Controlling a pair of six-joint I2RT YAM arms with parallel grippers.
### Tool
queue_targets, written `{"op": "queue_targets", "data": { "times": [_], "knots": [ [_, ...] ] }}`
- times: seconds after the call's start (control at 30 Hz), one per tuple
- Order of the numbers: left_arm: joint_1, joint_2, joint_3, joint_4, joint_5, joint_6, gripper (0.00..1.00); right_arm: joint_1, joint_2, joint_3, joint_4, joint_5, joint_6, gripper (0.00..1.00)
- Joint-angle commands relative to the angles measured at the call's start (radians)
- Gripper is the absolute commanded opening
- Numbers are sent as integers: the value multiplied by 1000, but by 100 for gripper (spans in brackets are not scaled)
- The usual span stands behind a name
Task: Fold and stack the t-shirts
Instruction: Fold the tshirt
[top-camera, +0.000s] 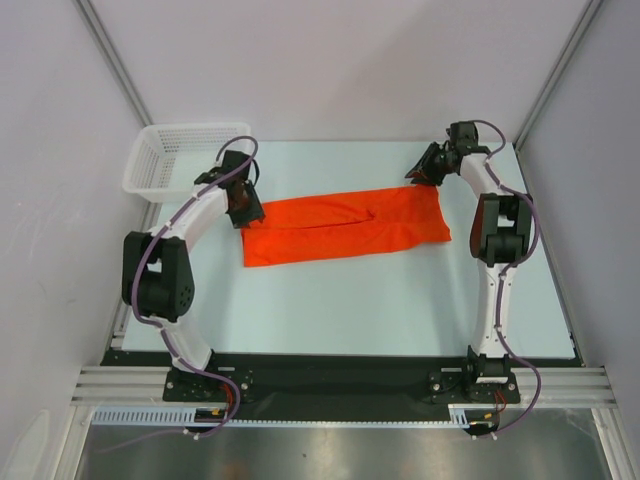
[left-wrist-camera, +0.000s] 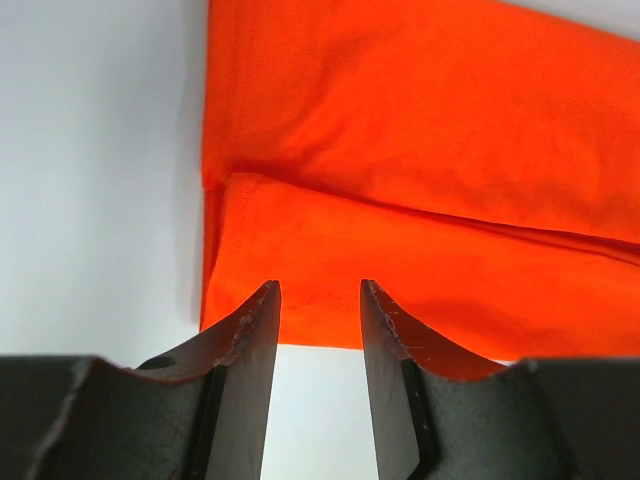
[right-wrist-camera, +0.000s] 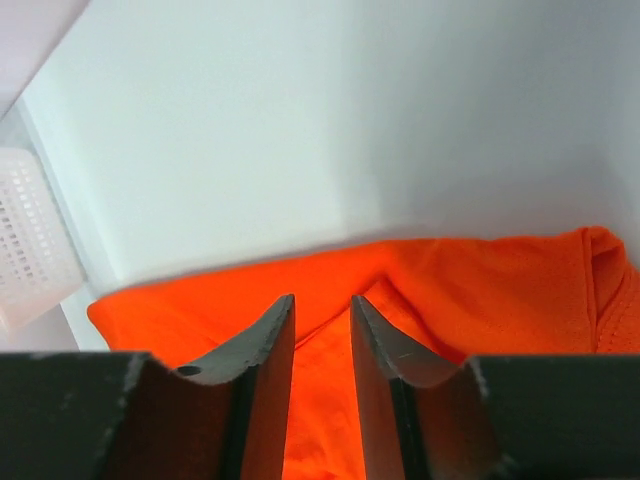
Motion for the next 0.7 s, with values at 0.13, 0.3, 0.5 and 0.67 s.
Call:
{"op": "queue_targets", "data": {
  "times": [0.13, 0.3, 0.5, 0.67],
  "knots": [
    [-41, -3, 52, 23, 55, 51, 44, -9, -128, 63, -101, 46, -112, 37],
    [-49, 23, 57, 57, 107, 65, 42, -11, -295, -202, -135, -2, -135, 37],
    [-99, 60, 86, 115, 215, 94, 41, -92, -555, -541, -137, 46, -158, 37],
    [-127, 89, 98, 111, 229, 94, 40, -98, -695, -641, -233, 161, -241, 33]
  ]
}}
